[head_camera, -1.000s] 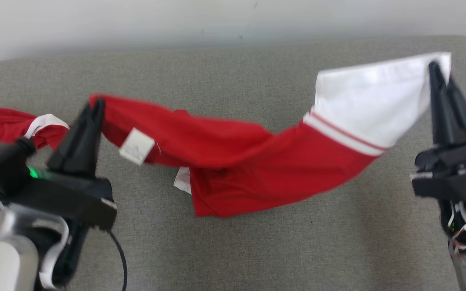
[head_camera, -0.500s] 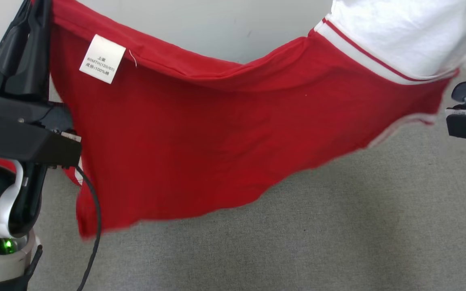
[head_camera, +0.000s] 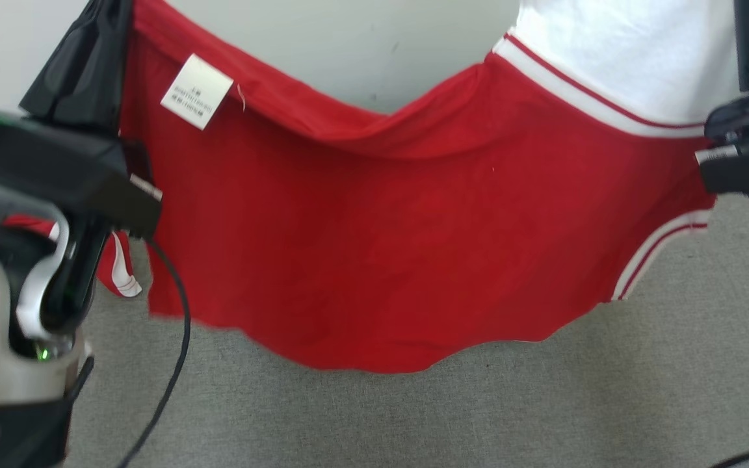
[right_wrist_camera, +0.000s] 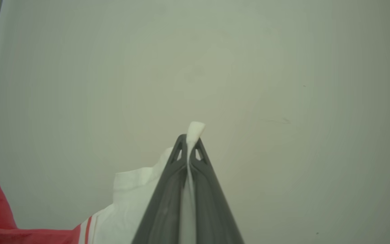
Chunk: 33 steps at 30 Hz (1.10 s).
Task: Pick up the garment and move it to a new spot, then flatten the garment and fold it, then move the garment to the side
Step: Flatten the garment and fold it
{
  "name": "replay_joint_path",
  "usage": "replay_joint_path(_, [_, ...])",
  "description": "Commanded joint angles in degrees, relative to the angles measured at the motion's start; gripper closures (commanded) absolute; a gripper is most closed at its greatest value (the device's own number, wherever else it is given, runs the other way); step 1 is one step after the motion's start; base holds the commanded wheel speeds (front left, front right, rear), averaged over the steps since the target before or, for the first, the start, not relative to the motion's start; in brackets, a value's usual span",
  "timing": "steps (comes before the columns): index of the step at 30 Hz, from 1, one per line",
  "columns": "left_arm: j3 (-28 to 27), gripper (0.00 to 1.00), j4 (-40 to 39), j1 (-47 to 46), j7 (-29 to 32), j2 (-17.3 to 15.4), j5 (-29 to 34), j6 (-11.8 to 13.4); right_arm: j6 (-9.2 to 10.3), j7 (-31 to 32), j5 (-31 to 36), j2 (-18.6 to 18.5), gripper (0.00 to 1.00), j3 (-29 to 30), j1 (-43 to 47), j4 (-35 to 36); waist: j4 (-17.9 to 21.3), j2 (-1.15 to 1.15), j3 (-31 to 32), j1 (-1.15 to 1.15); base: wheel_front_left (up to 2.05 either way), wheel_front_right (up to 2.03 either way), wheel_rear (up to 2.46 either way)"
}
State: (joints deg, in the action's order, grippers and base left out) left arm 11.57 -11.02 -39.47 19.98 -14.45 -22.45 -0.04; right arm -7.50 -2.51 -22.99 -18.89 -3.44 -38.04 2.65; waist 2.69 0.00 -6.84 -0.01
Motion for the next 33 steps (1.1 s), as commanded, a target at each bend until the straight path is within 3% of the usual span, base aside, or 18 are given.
replay_joint_path(1, [0.11,1.0,1.37,-1.96,0.09,0.08,-0.37,-0.49,0.02,0.06,-0.27,-0.6,1.0,-0.28,-1.84,-1.04,0.06,0.0,-0.84,0.01,0.0,0.0,0.0])
replay_joint_path(7, [0.53,1.0,13.82,-11.7,-0.29,2.14,-1.88,-1.73,0.02,0.4,-1.1,-1.76,1.0,-4.45,-11.85,-10.71,0.18,0.0,-3.45,0.01,0.0,0.0,0.0])
replay_joint_path(11, [0.62,1.0,28.1,-24.27,-4.08,3.85,-0.36,-2.41,0.03,-2.94,-1.7,-1.44,1.0,-7.44,-25.15,-21.99,0.54,0.0,-7.02,0.01,0.0,0.0,0.0])
replay_joint_path(21, [0.65,1.0,52.0,-44.85,-16.6,7.11,2.44,-1.06,0.03,-11.96,-0.23,0.66,1.0,-7.4,-49.38,-44.0,0.12,0.0,-13.39,0.01,0.0,0.0,0.0])
replay_joint_path(25, [0.95,1.0,58.19,-50.46,-21.33,7.87,3.33,-0.4,0.02,-12.69,1.37,1.42,1.0,-5.51,-55.0,-47.58,-0.87,0.0,-16.81,0.01,0.0,0.0,0.0])
replay_joint_path(33, [1.93,1.0,65.68,-55.16,-29.17,8.08,4.56,-0.82,0.02,-12.67,2.98,2.91,1.0,-4.42,-55.98,-45.63,-1.59,0.0,-23.28,0.01,0.0,0.0,0.0])
